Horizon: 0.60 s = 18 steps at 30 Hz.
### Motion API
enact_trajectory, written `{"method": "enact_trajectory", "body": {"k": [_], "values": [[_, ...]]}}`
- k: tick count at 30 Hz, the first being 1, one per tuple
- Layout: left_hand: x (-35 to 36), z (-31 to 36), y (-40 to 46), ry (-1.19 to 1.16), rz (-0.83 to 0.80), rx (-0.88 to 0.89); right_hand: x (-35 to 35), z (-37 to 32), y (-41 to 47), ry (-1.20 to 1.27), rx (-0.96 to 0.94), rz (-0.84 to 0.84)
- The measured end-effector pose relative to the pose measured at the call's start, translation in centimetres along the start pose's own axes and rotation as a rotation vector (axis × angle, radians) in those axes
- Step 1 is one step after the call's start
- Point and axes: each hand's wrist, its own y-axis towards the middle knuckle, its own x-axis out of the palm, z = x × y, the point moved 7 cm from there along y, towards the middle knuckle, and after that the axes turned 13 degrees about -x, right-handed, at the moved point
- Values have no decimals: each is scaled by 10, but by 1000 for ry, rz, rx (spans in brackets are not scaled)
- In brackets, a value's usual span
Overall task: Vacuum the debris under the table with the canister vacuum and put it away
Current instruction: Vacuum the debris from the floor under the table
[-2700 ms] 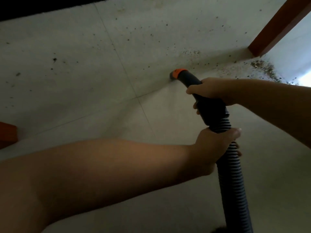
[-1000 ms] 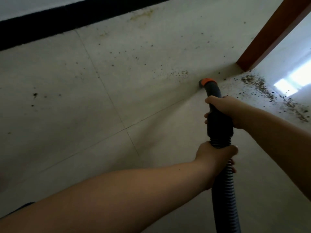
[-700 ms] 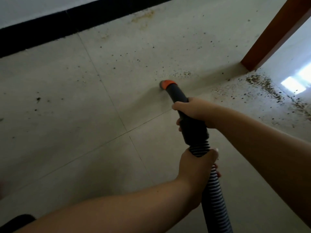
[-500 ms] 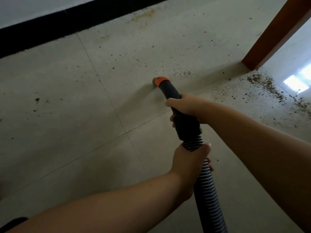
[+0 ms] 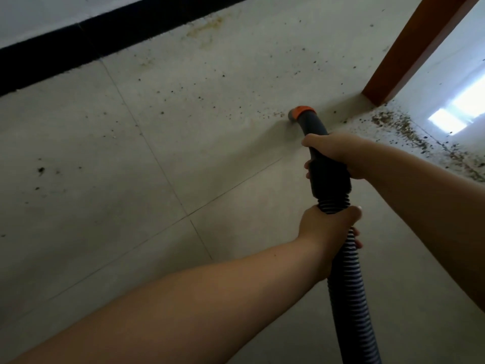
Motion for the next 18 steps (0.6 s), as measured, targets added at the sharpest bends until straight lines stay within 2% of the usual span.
{"method": "enact_trajectory", "body": {"k": [11, 14, 18], "values": [[-51, 1, -17, -183, 113, 96, 86, -47, 3, -139, -162, -284], [-53, 10, -12, -149, 114, 94, 82, -51, 9, -109, -166, -270], [-36, 29, 4, -101, 63, 46, 47, -48, 26, -69, -144, -150]]}}
